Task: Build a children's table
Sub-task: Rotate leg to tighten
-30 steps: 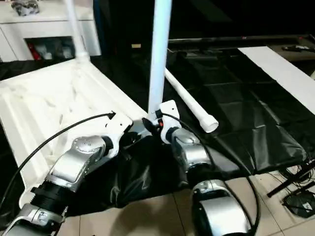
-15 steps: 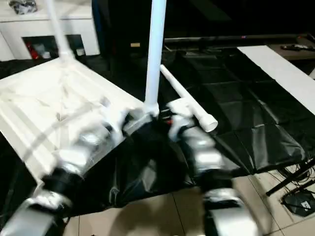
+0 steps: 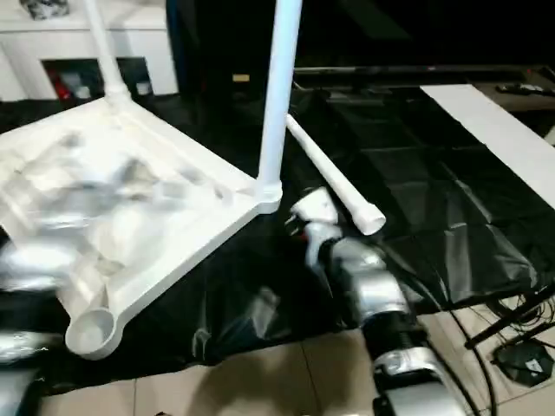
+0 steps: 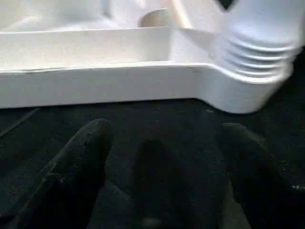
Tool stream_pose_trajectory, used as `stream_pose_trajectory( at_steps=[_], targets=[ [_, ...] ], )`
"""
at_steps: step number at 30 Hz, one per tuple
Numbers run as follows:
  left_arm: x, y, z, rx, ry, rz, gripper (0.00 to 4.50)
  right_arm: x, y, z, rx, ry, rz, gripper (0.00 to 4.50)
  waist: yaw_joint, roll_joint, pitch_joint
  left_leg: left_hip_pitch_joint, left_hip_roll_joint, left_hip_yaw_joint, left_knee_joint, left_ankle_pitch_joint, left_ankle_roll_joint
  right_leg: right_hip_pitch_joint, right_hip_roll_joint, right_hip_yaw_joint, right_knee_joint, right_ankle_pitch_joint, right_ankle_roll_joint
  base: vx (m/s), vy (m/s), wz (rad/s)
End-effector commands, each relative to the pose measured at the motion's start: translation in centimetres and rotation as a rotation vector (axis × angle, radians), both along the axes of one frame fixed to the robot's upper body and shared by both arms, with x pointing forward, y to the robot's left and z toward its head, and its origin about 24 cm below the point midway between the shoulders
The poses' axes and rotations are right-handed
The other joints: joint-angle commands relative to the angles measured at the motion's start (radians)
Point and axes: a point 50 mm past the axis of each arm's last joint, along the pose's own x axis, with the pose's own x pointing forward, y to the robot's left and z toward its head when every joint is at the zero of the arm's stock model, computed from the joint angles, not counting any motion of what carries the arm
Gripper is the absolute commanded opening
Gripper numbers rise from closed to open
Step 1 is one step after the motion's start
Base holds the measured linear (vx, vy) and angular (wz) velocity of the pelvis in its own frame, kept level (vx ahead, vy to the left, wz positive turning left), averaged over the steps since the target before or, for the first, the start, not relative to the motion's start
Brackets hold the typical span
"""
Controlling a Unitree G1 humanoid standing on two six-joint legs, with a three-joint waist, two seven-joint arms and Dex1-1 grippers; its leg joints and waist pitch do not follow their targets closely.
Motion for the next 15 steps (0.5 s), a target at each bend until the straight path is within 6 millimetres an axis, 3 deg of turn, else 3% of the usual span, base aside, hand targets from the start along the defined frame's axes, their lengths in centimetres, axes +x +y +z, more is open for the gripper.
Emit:
stream_pose_trajectory(
  at_steps=[1, 3, 7, 9, 15],
  targets=[
    [-0.8, 0.5, -0.2, 0.025, 0.075, -0.016, 1.28, 0.4, 0.3, 0.1, -0.015, 0.013, -0.001, 3.91, 0.001, 0.003, -0.068, 0.019, 0.010, 0.008, -0.066, -0.142, 0.025, 0.045, -0.044, 0.050, -0.067, -0.103, -0.218, 0.000, 0.000, 0.00],
    [-1.5, 1.3, -0.4, 0.048, 0.127, 0.000, 0.91, 0.5, 0.6, 0.1, -0.018, 0.021, 0.000, 3.91, 0.005, 0.013, -0.066, 0.017, 0.011, 0.005, -0.071, -0.148, 0.013, 0.046, -0.046, 0.050, -0.062, -0.107, -0.223, 0.000, 0.000, 0.00],
    [-2.8, 2.4, -1.6, 0.121, 0.254, 0.002, 0.79, 0.6, 1.2, 0.1, -0.027, 0.034, 0.008, 3.53, 0.013, 0.010, -0.065, 0.019, 0.010, 0.004, -0.073, -0.153, -0.004, 0.045, -0.046, 0.050, -0.059, -0.085, -0.221, 0.000, 0.000, 0.00],
    [-3.4, 3.5, -2.0, 0.222, 0.299, 0.054, 0.46, 0.9, 1.7, 0.1, -0.040, 0.039, 0.001, 3.18, 0.015, 0.012, -0.065, 0.018, 0.009, 0.003, -0.075, -0.164, -0.013, 0.047, -0.048, 0.052, -0.061, -0.088, -0.217, 0.000, 0.000, 0.00],
    [-3.9, 4.8, -0.9, 0.266, 0.274, 0.141, 0.02, 1.3, 1.7, 0.1, -0.042, 0.040, -0.024, 2.75, 0.016, 0.011, -0.066, 0.016, 0.006, 0.003, -0.073, -0.163, -0.024, 0.050, -0.047, 0.053, -0.058, -0.081, -0.214, 0.000, 0.000, 0.00]
  ],
)
